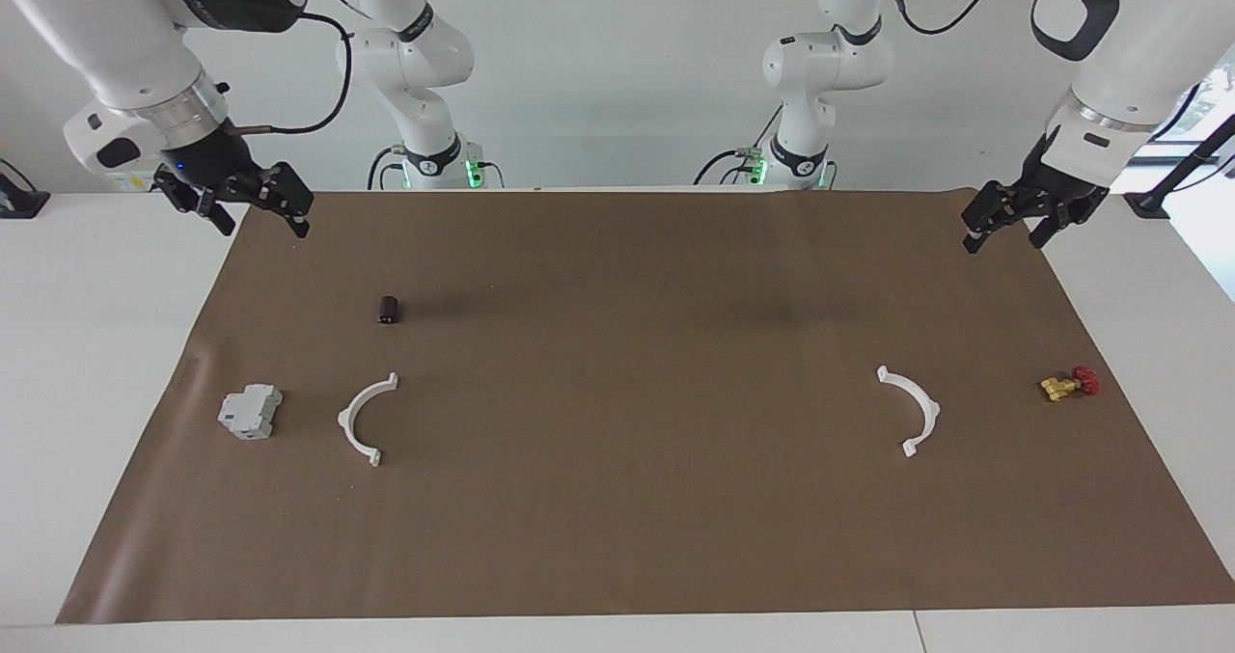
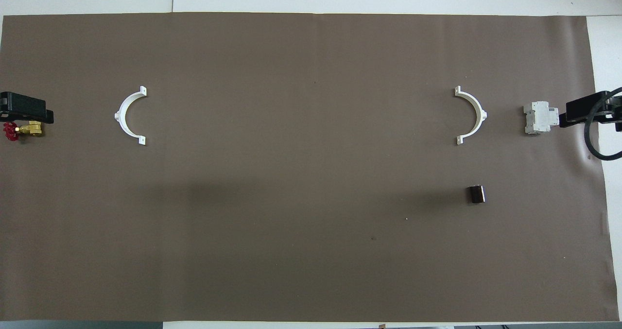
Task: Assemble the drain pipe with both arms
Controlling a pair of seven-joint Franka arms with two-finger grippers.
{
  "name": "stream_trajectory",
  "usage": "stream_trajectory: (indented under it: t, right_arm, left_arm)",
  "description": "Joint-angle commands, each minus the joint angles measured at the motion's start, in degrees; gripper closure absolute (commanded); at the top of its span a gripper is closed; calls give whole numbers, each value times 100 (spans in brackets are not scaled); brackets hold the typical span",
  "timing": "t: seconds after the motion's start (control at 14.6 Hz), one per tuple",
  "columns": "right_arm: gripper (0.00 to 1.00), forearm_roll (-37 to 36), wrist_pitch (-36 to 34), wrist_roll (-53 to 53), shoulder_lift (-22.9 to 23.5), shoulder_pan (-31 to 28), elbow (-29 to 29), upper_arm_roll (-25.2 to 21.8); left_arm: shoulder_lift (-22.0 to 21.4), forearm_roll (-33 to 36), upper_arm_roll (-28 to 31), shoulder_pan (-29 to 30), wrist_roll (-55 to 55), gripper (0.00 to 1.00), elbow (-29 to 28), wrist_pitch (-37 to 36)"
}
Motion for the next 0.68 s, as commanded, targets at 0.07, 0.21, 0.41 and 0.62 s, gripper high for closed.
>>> stream_trajectory:
  t: [0.07, 0.21, 0.41, 0.62]
  right_arm:
    - [0, 42, 46, -254, 38, -43, 66, 18]
    - [0, 25, 11, -290, 20, -25, 30, 27]
    - [0, 16, 11, -299, 20, -34, 22, 27]
    - [0, 25, 404, -246, -32, 1, -249, 36]
  left_arm:
    - [-147, 26, -7, 48, 106, 0, -161, 49]
    - [-138, 26, -7, 48, 88, 0, -152, 58]
    - [-146, 26, 1, 48, 71, 0, -152, 40]
    - [-138, 26, 10, 48, 71, 0, -152, 40]
